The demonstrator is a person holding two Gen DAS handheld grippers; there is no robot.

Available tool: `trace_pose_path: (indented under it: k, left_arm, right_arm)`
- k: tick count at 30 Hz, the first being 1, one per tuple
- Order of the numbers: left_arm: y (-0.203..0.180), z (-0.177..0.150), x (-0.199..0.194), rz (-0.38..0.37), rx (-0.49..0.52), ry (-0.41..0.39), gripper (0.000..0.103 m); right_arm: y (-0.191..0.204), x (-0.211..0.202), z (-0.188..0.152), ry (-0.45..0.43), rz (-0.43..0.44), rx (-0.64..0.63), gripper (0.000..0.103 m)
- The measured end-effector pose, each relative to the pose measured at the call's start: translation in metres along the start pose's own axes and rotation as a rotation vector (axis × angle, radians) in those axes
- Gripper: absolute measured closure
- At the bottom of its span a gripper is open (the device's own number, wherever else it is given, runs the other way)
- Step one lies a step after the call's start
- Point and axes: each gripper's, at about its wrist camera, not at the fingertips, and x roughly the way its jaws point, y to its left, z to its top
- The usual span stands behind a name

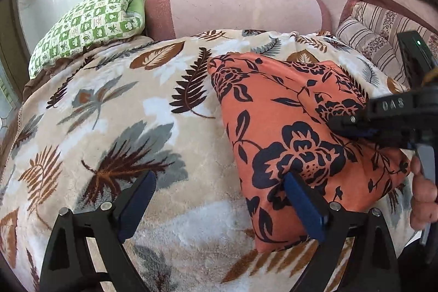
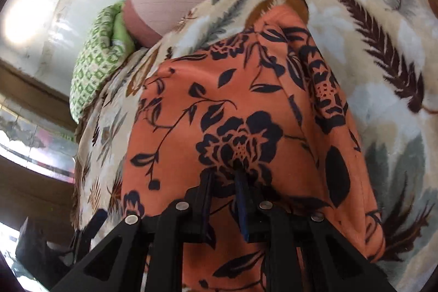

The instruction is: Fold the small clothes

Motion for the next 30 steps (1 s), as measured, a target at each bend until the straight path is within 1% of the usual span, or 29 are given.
trace_pose_path:
  k: [4,7,11,13,16,18,19,21,22,23,25,28,29,30]
  left_arm:
    - [0.005,0.000,0.001,-0.019,-0.020,0.015,0.007]
    - [0.004,0.001,0.000,-0.015,-0.016,0.017,0.007]
    - [0.006,0.000,-0.003,-0.016,-0.028,0.014,0.007]
    - [0.008,0.000,-0.004,-0.019,-0.039,0.014,0.007]
    - [0.010,0.000,-0.005,-0.017,-0.046,0.011,0.007]
    - [0.010,-0.001,-0.005,-0.015,-0.047,0.011,0.007]
    - [0.011,-0.001,-0.005,-0.014,-0.049,0.012,0.007]
    - [0.013,-0.001,-0.006,-0.011,-0.055,0.017,0.007]
    - [0.016,-0.001,-0.008,-0.018,-0.062,0.016,0.007]
    - [0.018,-0.001,-0.011,-0.029,-0.071,0.014,0.007]
    - [0.029,0.002,-0.023,-0.070,-0.113,-0.022,0.007]
    - [0.043,0.007,-0.036,-0.118,-0.171,-0.072,0.007]
    - [0.046,0.009,-0.036,-0.131,-0.183,-0.080,0.007]
    - [0.048,0.011,-0.035,-0.140,-0.188,-0.082,0.007]
  right_arm:
    - [0.009,0.005,0.009,-0.007,-0.037,-0.029,0.083]
    - [0.012,0.006,0.012,-0.009,-0.049,-0.046,0.083]
    - [0.013,-0.001,0.018,-0.038,0.003,-0.020,0.083]
    - [0.023,0.000,0.024,-0.059,0.030,-0.039,0.081]
    - [0.040,0.003,0.032,-0.079,0.092,-0.069,0.081]
    - [0.049,0.013,0.035,-0.056,0.130,-0.069,0.081]
    - [0.050,0.024,0.035,-0.016,0.126,-0.065,0.078]
    - [0.048,0.051,0.033,0.066,0.075,-0.052,0.078]
    - [0.046,0.055,0.032,0.068,0.077,-0.041,0.078]
    - [0.047,0.053,0.032,0.057,0.085,-0.034,0.078]
    - [0.047,0.041,0.032,0.045,0.106,-0.043,0.078]
    - [0.031,0.013,0.030,0.010,0.148,-0.010,0.077]
    - [0.022,-0.004,0.030,-0.024,0.166,0.000,0.074]
    - [0.013,-0.019,0.030,-0.063,0.164,0.003,0.058]
